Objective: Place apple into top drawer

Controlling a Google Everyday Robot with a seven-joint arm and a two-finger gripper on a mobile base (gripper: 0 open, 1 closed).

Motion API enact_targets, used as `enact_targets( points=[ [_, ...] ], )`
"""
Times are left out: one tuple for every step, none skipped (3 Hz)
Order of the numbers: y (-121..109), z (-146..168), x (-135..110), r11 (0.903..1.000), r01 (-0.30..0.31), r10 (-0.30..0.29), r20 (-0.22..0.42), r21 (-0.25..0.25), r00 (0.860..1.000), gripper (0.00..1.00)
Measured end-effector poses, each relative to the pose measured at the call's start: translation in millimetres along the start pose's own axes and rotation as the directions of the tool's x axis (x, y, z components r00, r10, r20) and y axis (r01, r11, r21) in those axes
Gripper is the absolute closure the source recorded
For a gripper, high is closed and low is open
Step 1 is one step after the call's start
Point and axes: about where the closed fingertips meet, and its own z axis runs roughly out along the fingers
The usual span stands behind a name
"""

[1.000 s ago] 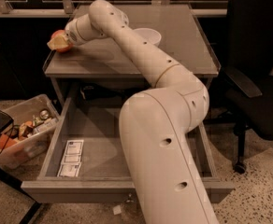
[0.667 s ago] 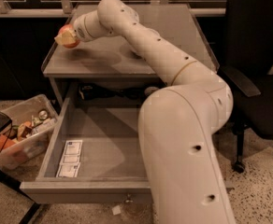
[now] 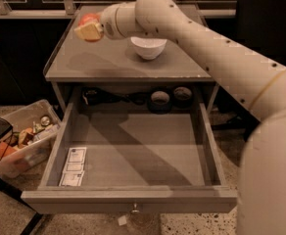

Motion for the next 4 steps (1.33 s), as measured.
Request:
enact_targets(
  points=[
    [34, -54, 21, 0.999, -0.008, 0.007, -0.009, -0.043, 1.0, 1.0],
    [63, -95, 58, 0.9959, -0.036, 0.03, -0.074, -0.083, 0.997, 1.0],
    [86, -106, 124, 0.9886, -0.106, 0.083, -0.202, -0.106, 0.976, 1.0],
    [98, -123, 194, 0.9764, -0.199, 0.164, -0.315, -0.084, 0.935, 1.0]
  ],
)
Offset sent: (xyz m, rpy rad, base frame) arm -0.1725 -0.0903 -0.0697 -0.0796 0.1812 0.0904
